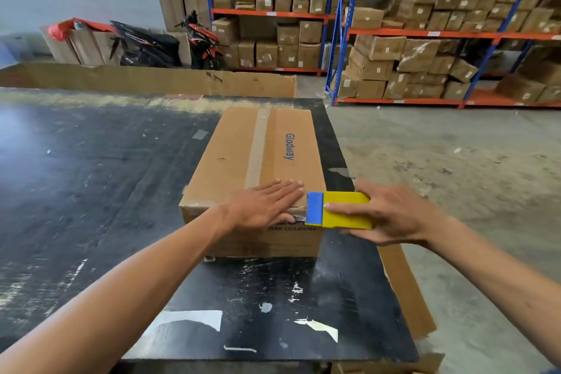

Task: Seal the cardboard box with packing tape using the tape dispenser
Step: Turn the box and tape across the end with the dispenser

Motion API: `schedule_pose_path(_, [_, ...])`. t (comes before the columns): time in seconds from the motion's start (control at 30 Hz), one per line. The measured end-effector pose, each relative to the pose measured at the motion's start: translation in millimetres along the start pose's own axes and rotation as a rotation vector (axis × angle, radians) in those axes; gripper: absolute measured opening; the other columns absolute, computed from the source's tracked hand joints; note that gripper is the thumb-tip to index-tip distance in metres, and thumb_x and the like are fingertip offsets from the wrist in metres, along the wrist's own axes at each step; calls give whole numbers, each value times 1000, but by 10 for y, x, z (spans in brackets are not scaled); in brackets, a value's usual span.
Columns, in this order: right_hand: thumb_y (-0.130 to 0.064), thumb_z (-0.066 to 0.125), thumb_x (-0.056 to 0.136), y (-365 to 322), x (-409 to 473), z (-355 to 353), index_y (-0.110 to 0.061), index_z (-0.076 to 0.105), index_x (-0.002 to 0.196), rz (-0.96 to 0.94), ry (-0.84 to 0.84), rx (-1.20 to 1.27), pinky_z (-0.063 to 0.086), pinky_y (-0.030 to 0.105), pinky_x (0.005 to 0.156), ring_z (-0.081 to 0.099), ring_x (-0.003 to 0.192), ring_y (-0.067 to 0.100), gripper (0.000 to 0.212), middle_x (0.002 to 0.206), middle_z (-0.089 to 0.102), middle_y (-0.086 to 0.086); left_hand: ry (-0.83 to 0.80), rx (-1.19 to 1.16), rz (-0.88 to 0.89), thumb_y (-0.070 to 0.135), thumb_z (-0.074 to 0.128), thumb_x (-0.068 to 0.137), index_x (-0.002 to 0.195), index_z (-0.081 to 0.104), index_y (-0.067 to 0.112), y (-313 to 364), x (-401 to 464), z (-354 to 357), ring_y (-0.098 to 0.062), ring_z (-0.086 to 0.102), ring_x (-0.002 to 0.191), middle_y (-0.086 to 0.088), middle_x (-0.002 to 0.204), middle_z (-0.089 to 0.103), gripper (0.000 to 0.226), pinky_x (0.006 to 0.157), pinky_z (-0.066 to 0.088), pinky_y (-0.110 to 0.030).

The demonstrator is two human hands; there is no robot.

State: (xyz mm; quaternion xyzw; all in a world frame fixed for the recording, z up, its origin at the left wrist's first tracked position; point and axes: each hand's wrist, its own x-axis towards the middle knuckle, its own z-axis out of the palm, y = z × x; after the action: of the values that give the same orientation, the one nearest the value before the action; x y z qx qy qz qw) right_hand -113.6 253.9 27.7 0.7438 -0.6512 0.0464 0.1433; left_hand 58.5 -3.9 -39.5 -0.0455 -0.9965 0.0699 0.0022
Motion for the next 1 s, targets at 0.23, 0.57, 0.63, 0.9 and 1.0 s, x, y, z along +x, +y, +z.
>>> schedule_pose_path(0.23, [-59,52,88,344,-331,4,-42,51,137,-48,23,27,41,29,39,52,53,21,51,84,58,6,-7,-44,-24,58,10,103,159,-4,19,37,-46,-75,-15,-2,154,-1,167,-2,70,125,-2,-32])
schedule_pose_path(0.57, [-47,57,80,461,-285,151,-41,52,139,-68,33,47,44,32,41,52,53,25,59,84,53,6,38,11,-87,73,-2,90,160,12,11,357,385,-142,-27,9,154,-16,166,13,94,123,-5,-37])
schedule_pose_path(0.63, [-48,58,82,488,-348,129,-42,49,140,-77,59,40,42,31,42,52,53,24,59,84,53,6,1,-27,-89,76,-9,85,160,6,15,322,370,-112,-20,-1,153,-10,168,5,98,122,-9,-33])
schedule_pose_path(0.9, [-56,42,95,660,-556,141,-43,45,141,-116,68,-9,41,30,38,56,56,23,47,86,59,8,15,-49,-88,77,-5,86,160,12,13,326,361,-121,-24,6,154,-10,167,11,99,125,0,-36])
schedule_pose_path(1.0, [-50,56,86,619,-435,249,-39,48,138,-132,95,-48,34,26,40,53,54,20,54,82,57,7,31,-53,-95,76,-1,88,159,13,12,335,362,-129,-24,7,154,-10,167,12,97,125,2,-37])
